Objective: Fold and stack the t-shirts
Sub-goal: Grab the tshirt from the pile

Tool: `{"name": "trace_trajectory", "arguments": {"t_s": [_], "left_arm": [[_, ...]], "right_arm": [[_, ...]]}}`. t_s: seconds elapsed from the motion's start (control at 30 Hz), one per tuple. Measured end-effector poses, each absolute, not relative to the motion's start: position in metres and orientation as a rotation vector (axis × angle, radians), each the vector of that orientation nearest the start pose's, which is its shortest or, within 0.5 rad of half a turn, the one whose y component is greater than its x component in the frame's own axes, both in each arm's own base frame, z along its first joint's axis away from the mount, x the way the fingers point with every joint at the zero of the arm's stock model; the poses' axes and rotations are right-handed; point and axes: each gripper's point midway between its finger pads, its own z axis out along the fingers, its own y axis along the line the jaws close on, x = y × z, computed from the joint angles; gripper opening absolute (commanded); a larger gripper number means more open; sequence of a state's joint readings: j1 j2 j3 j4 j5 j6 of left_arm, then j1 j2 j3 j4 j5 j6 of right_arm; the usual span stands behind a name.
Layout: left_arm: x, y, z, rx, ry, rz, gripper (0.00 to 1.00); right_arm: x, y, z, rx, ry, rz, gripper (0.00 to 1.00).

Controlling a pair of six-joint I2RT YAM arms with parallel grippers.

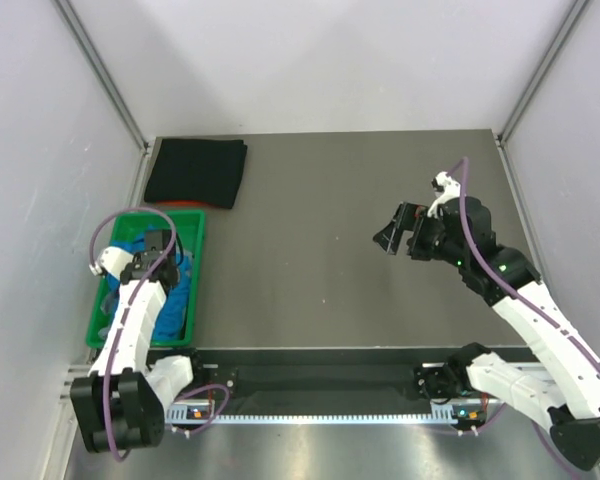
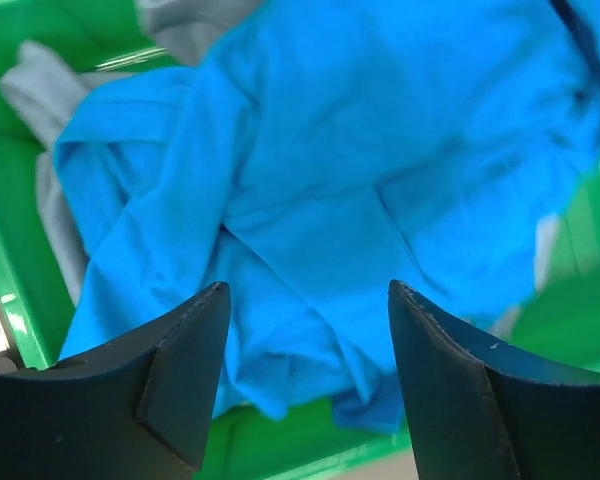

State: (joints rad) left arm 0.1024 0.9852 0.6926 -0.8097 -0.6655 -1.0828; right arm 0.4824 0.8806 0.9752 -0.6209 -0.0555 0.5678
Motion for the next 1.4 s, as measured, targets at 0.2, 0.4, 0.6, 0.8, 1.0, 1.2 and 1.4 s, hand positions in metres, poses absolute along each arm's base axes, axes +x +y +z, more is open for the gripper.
{"name": "trace_trajectory", "arguments": {"t_s": [0.2, 0.4, 0.6, 0.8, 1.0, 1.2, 1.4], "left_arm": [[0.198, 0.118, 0.087, -1.655, 1.747, 0.589, 0.70], [0.192, 0.141, 0.085, -1.770, 1.625, 0.626, 0.72], [0.185, 0.149, 0.083, -1.813, 1.586, 0.682, 0.74], [0.183, 0.153, 0.082, -1.826, 1.549, 0.700, 0.68], [0.180, 0.150, 0.066, -1.849, 1.587, 0.698, 0.62], [0.185, 0.148, 0.065, -1.847, 1.595, 0.669, 0.00], [0.204, 0.145, 0.095, -1.777, 1.631, 0.555, 0.00]], "right_arm": [[0.239, 0.168, 0.237, 0.031, 2.210, 0.697, 1.00], [0.239, 0.171, 0.234, 0.022, 2.226, 0.710, 1.00], [0.237, 0.174, 0.235, 0.017, 2.230, 0.729, 1.00], [0.237, 0.176, 0.232, 0.018, 2.244, 0.741, 1.00], [0.236, 0.177, 0.231, 0.022, 2.252, 0.747, 1.00], [0.236, 0.176, 0.229, 0.034, 2.261, 0.742, 0.99], [0.237, 0.180, 0.222, 0.055, 2.297, 0.753, 0.98]]}}
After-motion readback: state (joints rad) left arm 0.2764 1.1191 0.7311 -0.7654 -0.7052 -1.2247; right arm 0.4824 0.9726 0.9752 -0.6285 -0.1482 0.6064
